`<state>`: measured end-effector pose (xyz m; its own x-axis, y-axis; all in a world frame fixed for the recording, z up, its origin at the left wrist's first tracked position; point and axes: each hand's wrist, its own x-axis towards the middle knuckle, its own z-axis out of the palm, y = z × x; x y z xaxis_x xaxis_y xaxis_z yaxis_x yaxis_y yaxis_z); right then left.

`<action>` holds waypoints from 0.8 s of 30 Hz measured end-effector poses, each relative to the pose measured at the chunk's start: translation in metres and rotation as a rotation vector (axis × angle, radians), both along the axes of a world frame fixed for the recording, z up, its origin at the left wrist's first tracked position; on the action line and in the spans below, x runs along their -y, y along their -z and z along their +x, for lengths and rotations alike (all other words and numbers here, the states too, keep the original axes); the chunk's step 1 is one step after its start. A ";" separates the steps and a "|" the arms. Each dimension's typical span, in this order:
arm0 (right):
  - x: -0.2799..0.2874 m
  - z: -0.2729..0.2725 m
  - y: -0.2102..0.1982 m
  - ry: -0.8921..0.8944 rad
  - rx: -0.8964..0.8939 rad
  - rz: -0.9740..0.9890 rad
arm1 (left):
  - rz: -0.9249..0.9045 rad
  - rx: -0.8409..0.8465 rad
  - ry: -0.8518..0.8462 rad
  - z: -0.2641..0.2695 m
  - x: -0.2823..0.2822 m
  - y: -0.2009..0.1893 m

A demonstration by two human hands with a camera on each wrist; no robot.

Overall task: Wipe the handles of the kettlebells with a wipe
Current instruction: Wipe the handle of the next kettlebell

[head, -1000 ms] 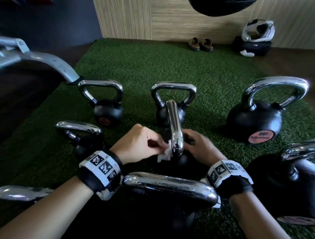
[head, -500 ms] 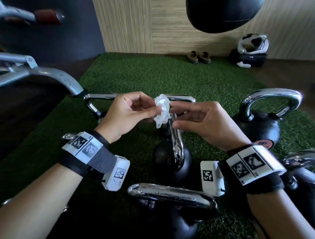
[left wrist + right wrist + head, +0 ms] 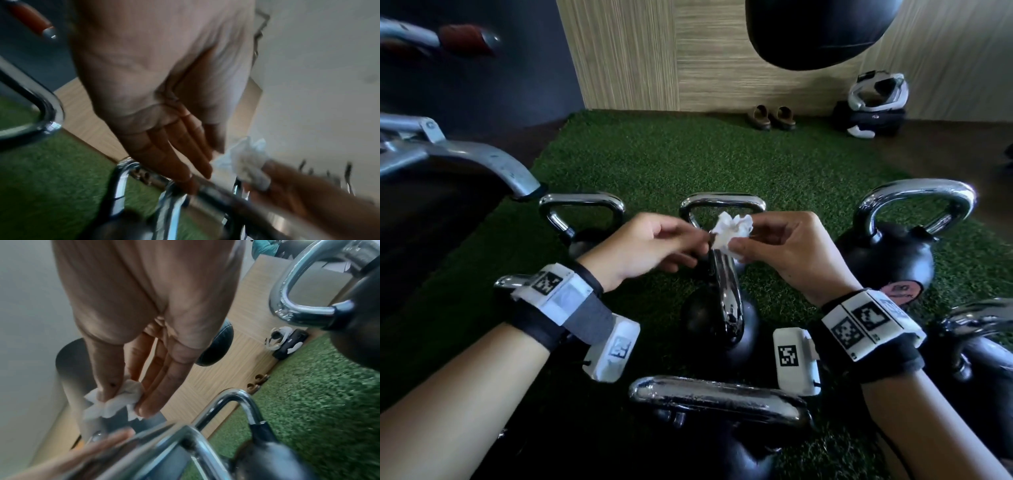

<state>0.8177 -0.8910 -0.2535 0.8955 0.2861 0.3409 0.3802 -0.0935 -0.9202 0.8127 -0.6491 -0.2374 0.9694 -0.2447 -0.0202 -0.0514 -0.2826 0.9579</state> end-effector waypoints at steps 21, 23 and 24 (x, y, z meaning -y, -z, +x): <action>-0.020 0.052 0.086 0.338 -0.153 -0.459 | 0.802 0.406 0.196 0.009 0.036 0.143; -0.017 0.055 0.081 0.337 -0.131 -0.486 | 0.726 0.390 0.267 0.007 0.028 0.127; -0.014 0.057 0.078 0.343 -0.116 -0.457 | 0.705 0.384 0.299 0.007 0.026 0.121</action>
<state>0.8745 -0.8766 -0.3320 0.9871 0.0682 0.1450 0.1571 -0.5912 -0.7911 0.8199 -0.6750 -0.3584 0.8370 -0.5445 0.0531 -0.5035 -0.7286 0.4644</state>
